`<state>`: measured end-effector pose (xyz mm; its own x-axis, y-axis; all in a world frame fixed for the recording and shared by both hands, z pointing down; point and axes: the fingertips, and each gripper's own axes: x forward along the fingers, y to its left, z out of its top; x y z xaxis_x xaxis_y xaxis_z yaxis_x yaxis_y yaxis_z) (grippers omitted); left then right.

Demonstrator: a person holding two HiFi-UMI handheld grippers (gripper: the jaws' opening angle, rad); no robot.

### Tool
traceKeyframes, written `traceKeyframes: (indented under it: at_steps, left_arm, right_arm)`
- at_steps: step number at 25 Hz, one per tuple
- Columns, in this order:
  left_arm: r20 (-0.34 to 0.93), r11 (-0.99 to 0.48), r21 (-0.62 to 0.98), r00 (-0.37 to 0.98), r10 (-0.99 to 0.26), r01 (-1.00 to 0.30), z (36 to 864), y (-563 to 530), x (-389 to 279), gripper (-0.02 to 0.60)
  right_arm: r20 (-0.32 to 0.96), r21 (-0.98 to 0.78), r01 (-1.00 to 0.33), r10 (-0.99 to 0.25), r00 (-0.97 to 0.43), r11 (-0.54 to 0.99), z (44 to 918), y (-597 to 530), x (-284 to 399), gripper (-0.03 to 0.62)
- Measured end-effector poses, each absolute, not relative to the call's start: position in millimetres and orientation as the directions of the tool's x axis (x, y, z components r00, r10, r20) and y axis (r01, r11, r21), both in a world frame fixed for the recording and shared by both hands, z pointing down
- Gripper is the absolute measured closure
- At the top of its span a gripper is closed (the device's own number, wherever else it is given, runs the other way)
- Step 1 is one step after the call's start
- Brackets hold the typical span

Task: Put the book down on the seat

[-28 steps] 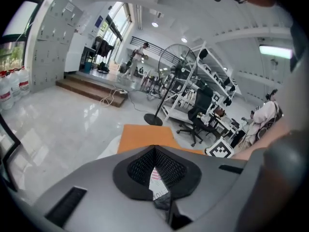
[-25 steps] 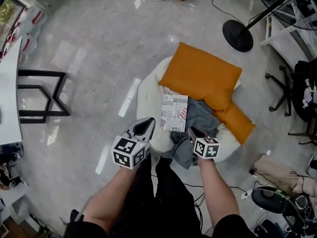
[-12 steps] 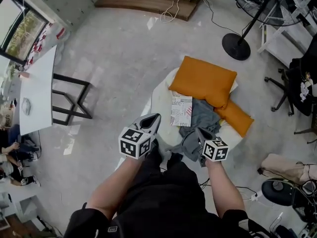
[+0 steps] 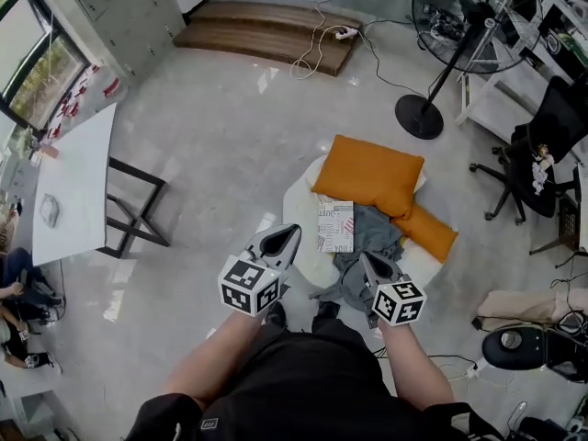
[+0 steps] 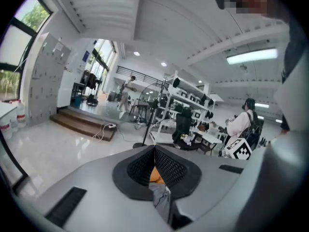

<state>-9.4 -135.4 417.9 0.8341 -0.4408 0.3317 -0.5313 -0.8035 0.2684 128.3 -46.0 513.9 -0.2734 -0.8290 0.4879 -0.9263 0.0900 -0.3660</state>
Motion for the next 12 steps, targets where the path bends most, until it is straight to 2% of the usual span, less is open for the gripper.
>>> traceKeyframes:
  at_steps: [3, 7, 12]
  left_arm:
    - [0.269, -0.800, 0.304, 0.852, -0.449, -0.518, 400, -140, -52, 0.578]
    - [0.251, -0.830, 0.254, 0.863, -0.440, -0.497, 392, -142, -98, 0.578]
    - [0.217, -0.863, 0.183, 0.876, -0.431, -0.471, 381, -155, -122, 0.578]
  right_arm:
    - [0.451, -0.340, -0.938, -0.865, -0.219, 0.061, 485, -49, 95, 0.579]
    - [0.394, -0.317, -0.947, -0.902, -0.174, 0.044, 448, -52, 53, 0.579]
    - [0.345, -0.280, -0.959, -0.928, -0.144, 0.044, 408, -50, 31, 0.579]
